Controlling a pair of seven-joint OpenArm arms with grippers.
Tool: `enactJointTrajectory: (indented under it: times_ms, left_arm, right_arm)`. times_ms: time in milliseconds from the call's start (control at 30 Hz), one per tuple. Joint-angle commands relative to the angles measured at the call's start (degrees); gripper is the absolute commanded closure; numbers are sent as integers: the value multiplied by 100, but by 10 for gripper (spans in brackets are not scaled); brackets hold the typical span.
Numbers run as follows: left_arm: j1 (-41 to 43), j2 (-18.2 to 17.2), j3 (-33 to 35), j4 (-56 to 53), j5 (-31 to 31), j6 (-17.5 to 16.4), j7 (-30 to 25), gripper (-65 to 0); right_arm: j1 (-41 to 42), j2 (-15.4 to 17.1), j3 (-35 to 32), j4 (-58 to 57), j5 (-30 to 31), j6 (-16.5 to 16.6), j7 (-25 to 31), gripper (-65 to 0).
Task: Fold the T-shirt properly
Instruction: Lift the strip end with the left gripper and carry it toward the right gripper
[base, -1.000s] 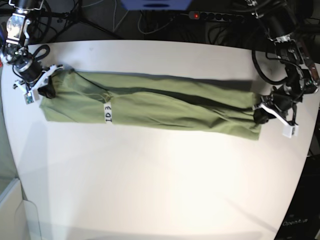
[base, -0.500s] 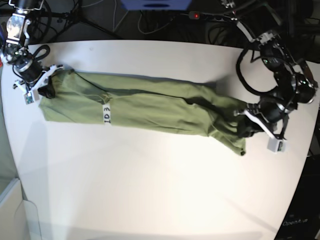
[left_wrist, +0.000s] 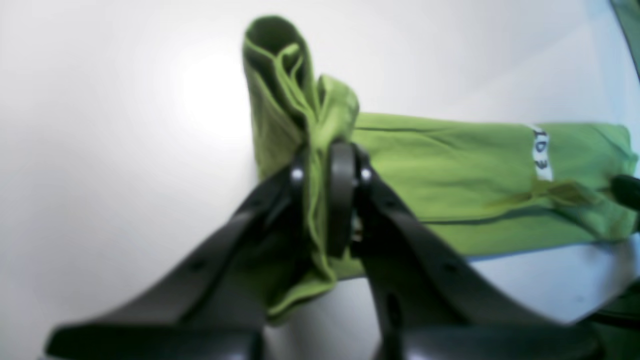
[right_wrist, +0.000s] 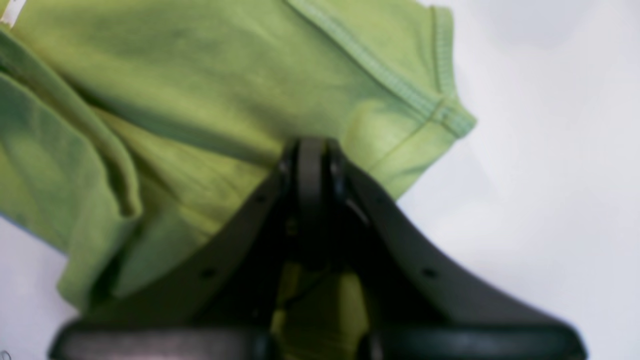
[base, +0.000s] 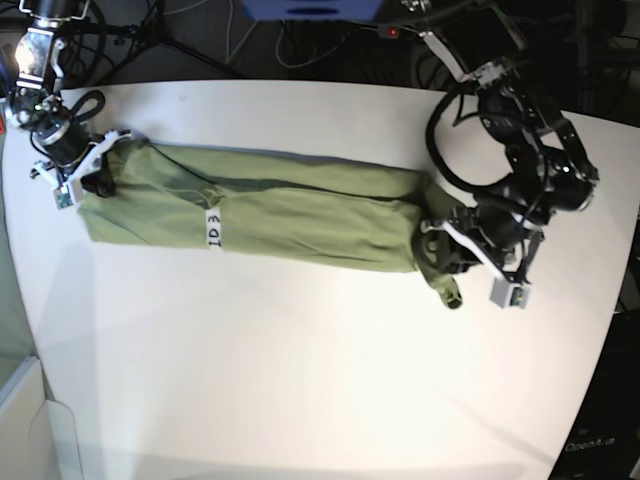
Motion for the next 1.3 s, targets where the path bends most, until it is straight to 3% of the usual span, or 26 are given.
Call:
enactJointTrajectory:
  times_ms: [0,267,500,967,1100,1267]
  left_arm:
    - [-84,1,203,72,-45,-13,-187,-27]
    - [171,36,1389,72,667,-4,-662,-27]
    - [224,158,2005,-227,1758,-4,-1049,-27]
    - [250,158,2726,-772,1819,5,-1295,-27]
    - [206,158,2998,-1098,1626,682,-1427,-27]
    - [233,158,3139,-1221,914,1209,-1691,-27]
  right_arm:
    - [17,91,23,80,71,9,113,-4]
    - [17,91,23,89,71,9,113,-4]
    - [25,82,23,106,71,9,113,-4]
    - [34,82,23,106,71,9,113,-6]
    - [34,82,-47,106,71,9,113,-6]
    - [34,82,-109,106,71,9,113,-6]
